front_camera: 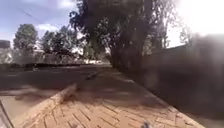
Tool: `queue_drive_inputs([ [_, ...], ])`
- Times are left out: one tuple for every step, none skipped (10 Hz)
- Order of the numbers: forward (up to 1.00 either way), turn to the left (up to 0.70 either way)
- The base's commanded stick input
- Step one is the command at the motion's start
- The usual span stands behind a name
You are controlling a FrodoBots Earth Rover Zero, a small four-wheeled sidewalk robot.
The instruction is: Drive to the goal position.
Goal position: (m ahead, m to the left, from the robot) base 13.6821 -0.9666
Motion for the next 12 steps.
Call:
queue_drive_inputs([
  [0.7,0.0],
  [0.7,0.0],
  [0.7,0.0],
  [0.7,0.0],
  [0.7,0.0],
  [0.7,0.0],
  [0.7,0.0],
  [0.7,0.0],
  [0.7,0.0],
  [0.7,-0.01],
  [0.7,-0.16],
  [0.7,-0.25],
])
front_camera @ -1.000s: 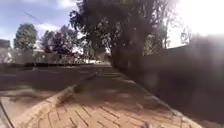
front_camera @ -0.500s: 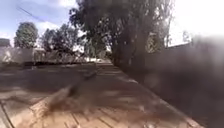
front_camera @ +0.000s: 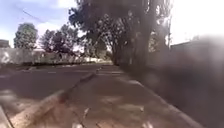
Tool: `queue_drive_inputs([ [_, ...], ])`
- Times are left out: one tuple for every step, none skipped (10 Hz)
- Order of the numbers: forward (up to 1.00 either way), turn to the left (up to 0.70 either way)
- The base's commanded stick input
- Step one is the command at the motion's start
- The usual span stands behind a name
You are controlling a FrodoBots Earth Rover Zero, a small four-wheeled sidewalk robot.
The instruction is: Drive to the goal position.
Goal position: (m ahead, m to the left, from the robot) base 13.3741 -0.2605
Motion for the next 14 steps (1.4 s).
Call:
queue_drive_inputs([
  [0.7,-0.34],
  [0.7,-0.31],
  [0.7,0.0],
  [0.7,0.0],
  [0.7,0.0],
  [0.7,0.0],
  [0.7,0.0],
  [0.7,0.0],
  [0.7,0.0],
  [0.7,0.0],
  [0.7,0.0],
  [0.7,0.0],
  [0.7,0.0],
  [0.7,0.0],
])
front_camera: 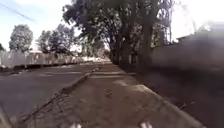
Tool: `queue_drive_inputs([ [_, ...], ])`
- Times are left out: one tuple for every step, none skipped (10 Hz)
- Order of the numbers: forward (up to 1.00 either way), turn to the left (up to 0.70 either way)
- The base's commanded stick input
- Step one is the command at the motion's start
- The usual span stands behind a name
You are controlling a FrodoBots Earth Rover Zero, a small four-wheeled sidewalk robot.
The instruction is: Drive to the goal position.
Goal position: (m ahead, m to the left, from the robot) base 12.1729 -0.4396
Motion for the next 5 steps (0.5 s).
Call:
queue_drive_inputs([
  [0.7,0.0],
  [0.7,0.0],
  [0.7,0.0],
  [0.7,0.0],
  [0.7,0.0],
])
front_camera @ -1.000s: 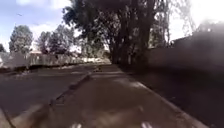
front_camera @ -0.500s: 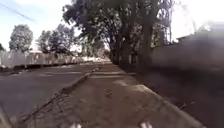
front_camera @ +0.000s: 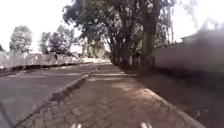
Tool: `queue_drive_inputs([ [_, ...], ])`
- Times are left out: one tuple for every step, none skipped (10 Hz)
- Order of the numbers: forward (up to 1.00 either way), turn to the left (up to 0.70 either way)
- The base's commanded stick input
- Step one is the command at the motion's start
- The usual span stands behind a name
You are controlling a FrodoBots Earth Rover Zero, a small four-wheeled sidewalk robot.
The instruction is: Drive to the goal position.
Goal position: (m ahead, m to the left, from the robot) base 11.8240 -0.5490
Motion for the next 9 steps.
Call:
queue_drive_inputs([
  [0.7,0.0],
  [0.7,0.0],
  [0.7,0.0],
  [0.7,0.0],
  [0.7,0.0],
  [0.7,0.0],
  [0.7,0.0],
  [0.7,0.0],
  [0.7,0.0],
])
